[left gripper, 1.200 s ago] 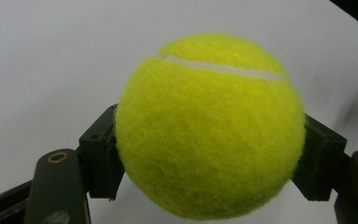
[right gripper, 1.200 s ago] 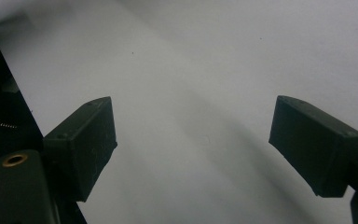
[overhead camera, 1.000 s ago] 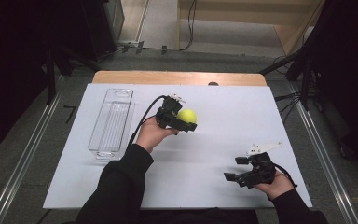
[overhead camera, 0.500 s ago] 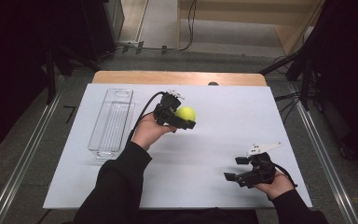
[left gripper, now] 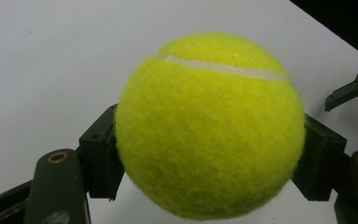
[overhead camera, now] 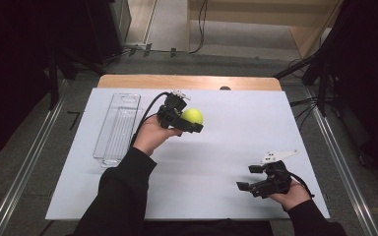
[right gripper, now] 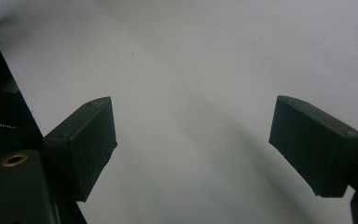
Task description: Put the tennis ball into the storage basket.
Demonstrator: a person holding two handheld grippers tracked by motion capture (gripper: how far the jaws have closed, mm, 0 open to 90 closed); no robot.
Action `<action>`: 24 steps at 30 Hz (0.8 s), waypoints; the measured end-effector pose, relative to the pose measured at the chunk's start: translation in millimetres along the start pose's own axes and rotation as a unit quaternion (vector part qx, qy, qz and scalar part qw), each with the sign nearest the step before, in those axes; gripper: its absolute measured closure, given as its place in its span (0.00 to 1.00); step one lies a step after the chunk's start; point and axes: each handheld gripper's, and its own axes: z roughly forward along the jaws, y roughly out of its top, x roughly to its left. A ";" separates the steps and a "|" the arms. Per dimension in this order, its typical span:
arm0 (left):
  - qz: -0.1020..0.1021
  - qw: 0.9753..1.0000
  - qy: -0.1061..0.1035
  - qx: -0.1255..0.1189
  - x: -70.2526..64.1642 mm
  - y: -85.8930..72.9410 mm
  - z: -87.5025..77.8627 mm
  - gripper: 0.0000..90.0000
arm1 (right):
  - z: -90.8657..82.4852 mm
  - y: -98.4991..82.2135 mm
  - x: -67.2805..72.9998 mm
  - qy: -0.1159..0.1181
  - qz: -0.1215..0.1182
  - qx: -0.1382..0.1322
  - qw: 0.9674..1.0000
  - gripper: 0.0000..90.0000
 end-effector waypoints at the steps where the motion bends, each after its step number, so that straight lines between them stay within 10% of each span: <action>1: -0.001 1.000 0.000 -0.002 0.3 0.2 -1.4 0.29 | 0.0 0.0 0.0 0.000 0.000 0.000 1.000 0.14; 24: -0.016 1.000 0.014 -0.008 16.1 -3.1 -22.2 0.29 | -0.4 0.3 0.4 0.000 -0.001 -0.001 1.000 0.14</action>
